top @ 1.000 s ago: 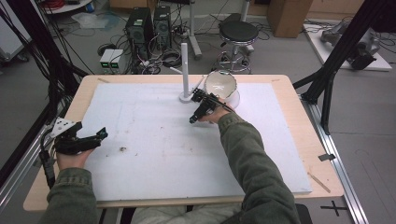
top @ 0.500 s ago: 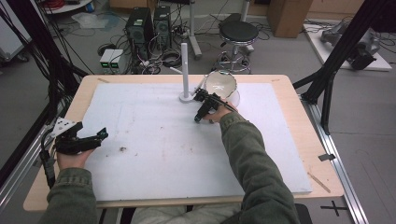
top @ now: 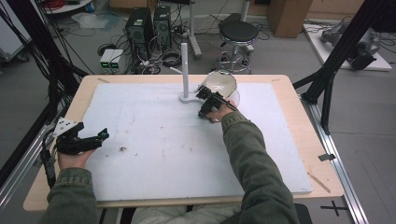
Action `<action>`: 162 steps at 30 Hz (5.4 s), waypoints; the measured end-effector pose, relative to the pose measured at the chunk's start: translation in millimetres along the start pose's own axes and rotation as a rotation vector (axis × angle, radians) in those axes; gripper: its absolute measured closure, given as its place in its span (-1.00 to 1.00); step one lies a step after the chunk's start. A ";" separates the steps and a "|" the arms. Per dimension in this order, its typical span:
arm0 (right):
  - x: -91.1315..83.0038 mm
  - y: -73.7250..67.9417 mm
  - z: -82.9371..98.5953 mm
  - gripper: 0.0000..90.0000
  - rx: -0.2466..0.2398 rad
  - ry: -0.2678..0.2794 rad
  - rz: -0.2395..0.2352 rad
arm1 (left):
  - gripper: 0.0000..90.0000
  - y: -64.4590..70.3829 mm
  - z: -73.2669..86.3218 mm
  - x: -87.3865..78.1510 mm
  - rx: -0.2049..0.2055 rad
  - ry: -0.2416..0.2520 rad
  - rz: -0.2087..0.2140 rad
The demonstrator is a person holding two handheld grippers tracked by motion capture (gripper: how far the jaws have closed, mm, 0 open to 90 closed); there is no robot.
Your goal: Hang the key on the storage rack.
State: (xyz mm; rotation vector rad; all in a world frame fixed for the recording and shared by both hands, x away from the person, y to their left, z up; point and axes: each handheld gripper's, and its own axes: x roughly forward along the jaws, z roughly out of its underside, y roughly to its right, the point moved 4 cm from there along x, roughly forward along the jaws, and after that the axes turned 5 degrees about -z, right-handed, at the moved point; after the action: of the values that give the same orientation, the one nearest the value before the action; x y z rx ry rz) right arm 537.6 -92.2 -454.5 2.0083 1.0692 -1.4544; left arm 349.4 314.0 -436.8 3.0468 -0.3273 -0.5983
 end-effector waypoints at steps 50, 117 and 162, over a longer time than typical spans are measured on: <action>-135.6 -25.2 4.6 0.81 0.012 0.419 0.027 | -0.96 1.5 0.5 -2.9 -0.013 0.006 0.014; -183.4 -45.0 -120.0 0.81 -0.087 0.509 -0.052 | -0.96 -2.7 0.4 0.7 -0.050 0.020 0.023; -154.1 -22.5 -113.4 0.22 0.018 0.528 -0.051 | -0.96 -0.2 0.6 0.3 -0.037 0.015 0.024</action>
State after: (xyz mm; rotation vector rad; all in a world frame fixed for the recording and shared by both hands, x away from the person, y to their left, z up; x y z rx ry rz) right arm 564.2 -47.5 -269.0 2.4663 1.3180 -0.9712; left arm 349.5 314.1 -437.5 3.0063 -0.3487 -0.5735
